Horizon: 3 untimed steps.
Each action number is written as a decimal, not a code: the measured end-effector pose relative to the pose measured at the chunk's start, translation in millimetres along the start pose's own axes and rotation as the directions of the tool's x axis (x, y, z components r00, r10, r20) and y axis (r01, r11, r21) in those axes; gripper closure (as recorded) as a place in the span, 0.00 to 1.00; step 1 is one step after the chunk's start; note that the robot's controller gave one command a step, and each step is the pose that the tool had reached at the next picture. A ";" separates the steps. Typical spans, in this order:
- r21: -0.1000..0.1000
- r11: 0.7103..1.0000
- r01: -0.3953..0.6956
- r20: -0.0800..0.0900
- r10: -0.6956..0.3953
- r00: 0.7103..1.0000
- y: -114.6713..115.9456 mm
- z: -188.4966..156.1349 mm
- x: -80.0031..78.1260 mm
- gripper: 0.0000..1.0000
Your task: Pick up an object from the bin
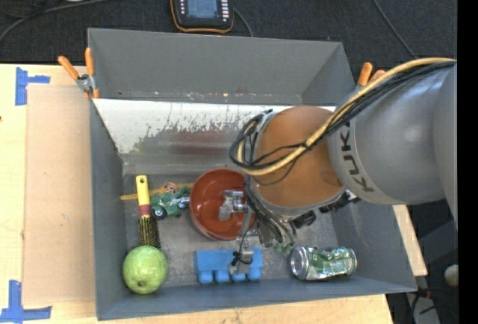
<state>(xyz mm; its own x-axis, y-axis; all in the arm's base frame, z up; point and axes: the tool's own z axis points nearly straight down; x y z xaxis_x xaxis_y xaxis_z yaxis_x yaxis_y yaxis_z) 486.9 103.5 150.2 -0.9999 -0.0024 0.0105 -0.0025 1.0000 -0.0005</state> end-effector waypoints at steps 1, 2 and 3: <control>-0.001 1.000 -0.005 0.007 0.005 1.000 -0.6 -3.2 -2.0 0.00; -0.002 1.000 -0.020 0.004 0.020 1.000 12.1 -6.9 3.5 0.00; -0.002 0.999 -0.042 0.004 0.042 0.999 11.3 -5.8 1.9 0.00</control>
Offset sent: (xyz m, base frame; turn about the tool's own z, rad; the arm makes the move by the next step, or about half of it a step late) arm -0.0030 0.0113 0.0080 0.0226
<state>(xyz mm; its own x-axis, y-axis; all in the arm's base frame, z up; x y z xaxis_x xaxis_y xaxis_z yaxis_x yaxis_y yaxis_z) 485.1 114.8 156.0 -0.9992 0.0396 0.0061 0.0396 0.9992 0.0009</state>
